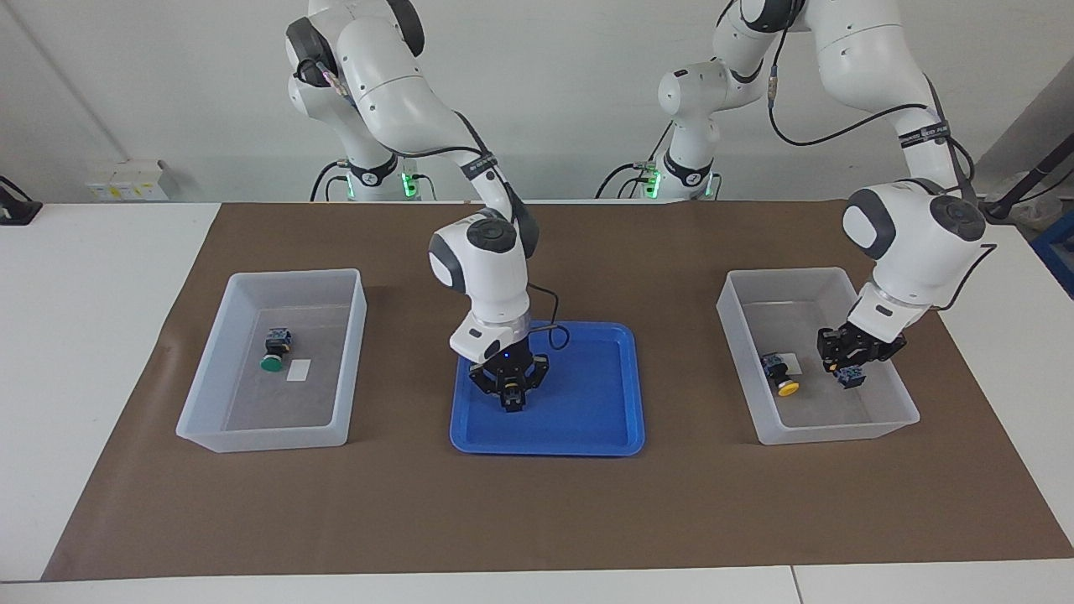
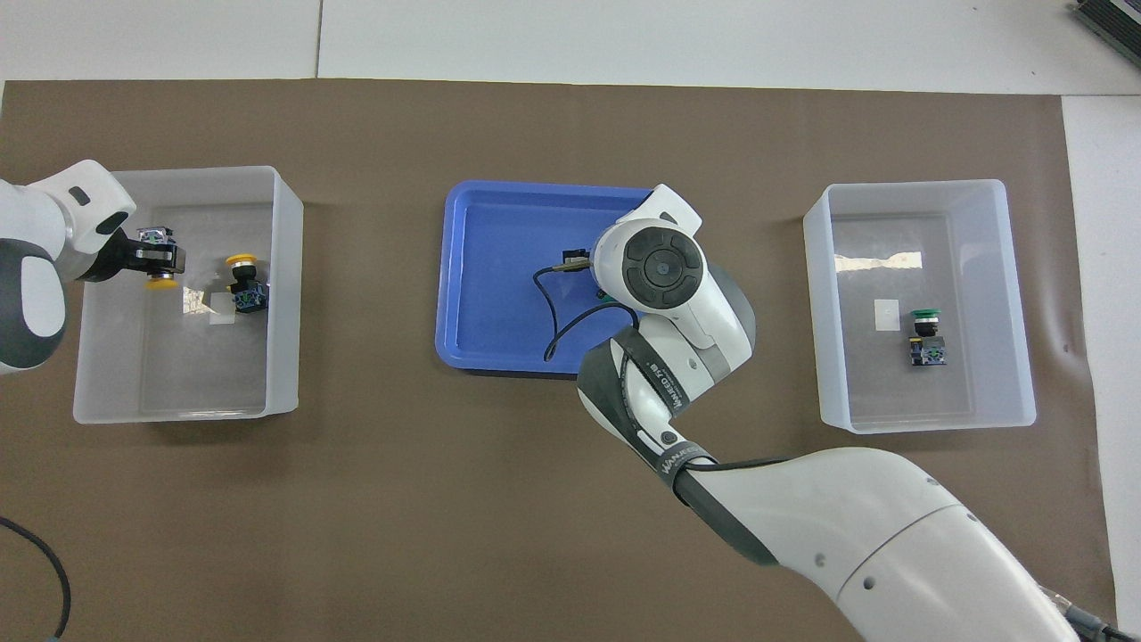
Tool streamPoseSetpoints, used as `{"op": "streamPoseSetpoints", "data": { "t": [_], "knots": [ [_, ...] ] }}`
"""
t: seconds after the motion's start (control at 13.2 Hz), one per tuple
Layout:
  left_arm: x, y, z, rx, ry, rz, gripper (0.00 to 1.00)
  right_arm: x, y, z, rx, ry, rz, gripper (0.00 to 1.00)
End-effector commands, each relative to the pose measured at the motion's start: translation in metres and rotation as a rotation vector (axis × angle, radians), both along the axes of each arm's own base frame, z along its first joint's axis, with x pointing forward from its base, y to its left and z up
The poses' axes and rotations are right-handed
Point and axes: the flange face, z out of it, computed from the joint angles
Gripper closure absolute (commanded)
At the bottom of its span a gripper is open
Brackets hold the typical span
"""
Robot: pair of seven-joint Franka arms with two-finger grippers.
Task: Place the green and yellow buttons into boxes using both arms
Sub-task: 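Carry the green button into the right box with the right gripper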
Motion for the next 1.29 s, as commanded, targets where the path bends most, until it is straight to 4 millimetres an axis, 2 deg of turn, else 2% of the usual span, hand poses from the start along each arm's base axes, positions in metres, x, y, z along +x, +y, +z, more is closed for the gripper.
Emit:
{"op": "streamPoseSetpoints", "data": {
  "t": [0.0, 0.08, 0.15, 0.3, 0.38, 0.53, 0.68, 0.84, 0.99, 1.14, 1.22],
  "knots": [
    [-0.002, -0.005, -0.011, -0.004, -0.019, -0.019, 0.52, -0.005, -0.021, 0.044, -0.050, 0.025, -0.058, 1.00],
    [-0.001, -0.007, -0.009, -0.004, -0.019, -0.022, 0.32, -0.007, -0.042, 0.066, -0.065, 0.032, -0.081, 1.00],
    [0.000, -0.007, -0.007, -0.004, -0.016, -0.022, 0.20, -0.013, -0.063, 0.085, -0.063, 0.027, -0.108, 1.00],
    [0.009, -0.010, 0.010, -0.005, -0.004, -0.029, 0.18, -0.031, -0.112, 0.105, -0.074, 0.028, -0.151, 1.00],
    [0.014, -0.014, 0.026, -0.009, 0.009, -0.033, 0.19, -0.037, -0.128, 0.116, -0.082, 0.023, -0.143, 1.00],
    [0.023, -0.033, 0.069, -0.013, 0.060, -0.057, 0.19, -0.045, -0.169, 0.129, -0.119, 0.034, -0.105, 1.00],
    [0.024, -0.048, 0.116, -0.019, 0.119, -0.044, 0.19, -0.056, -0.224, 0.140, -0.148, 0.045, -0.100, 1.00],
    [0.017, -0.066, 0.145, -0.019, 0.167, -0.030, 0.19, -0.061, -0.272, 0.143, -0.160, 0.065, -0.045, 1.00],
    [0.004, -0.086, 0.167, -0.014, 0.217, -0.019, 0.18, -0.066, -0.316, 0.132, -0.097, 0.105, 0.033, 1.00],
    [-0.016, -0.105, 0.211, -0.007, 0.161, -0.039, 0.17, -0.073, -0.345, 0.110, -0.042, 0.130, 0.112, 1.00],
    [-0.027, -0.111, 0.220, -0.003, 0.159, -0.049, 0.15, -0.074, -0.351, 0.096, -0.039, 0.114, 0.145, 1.00]
  ]
}}
